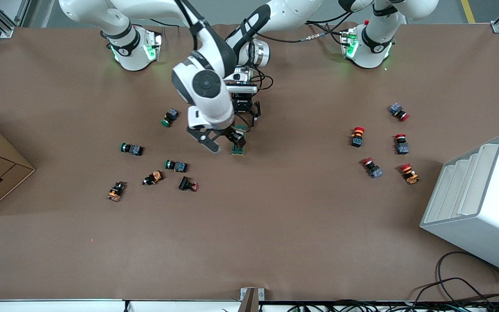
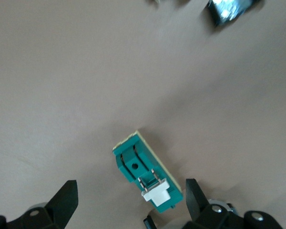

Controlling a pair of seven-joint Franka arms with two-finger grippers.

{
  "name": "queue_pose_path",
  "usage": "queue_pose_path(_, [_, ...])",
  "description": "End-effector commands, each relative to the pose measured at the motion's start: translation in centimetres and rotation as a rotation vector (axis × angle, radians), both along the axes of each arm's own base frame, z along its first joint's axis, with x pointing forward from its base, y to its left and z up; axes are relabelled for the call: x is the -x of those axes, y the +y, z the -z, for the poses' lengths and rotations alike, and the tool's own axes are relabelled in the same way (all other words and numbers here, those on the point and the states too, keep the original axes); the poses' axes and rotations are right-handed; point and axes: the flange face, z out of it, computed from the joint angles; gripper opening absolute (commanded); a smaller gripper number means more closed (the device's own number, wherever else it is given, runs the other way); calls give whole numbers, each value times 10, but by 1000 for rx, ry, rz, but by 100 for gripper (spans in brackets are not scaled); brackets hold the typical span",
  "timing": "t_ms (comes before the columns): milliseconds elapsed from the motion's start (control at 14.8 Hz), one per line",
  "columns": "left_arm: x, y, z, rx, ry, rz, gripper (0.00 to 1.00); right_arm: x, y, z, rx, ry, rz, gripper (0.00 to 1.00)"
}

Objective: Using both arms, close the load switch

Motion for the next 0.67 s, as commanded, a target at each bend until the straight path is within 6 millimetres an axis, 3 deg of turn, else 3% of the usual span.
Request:
queue_pose_path(0, [-4,-3,18,23,3,-3,100,26,22,28,-5,-13,-10,100])
queue_pose_path(404, [-5,-4,20,28,4,-6,100,66,51,74,38,17,-40,100])
queue_pose_path(606, [-6,-6,22,30,6,-10,100,73,56,94,39,10,-37,100])
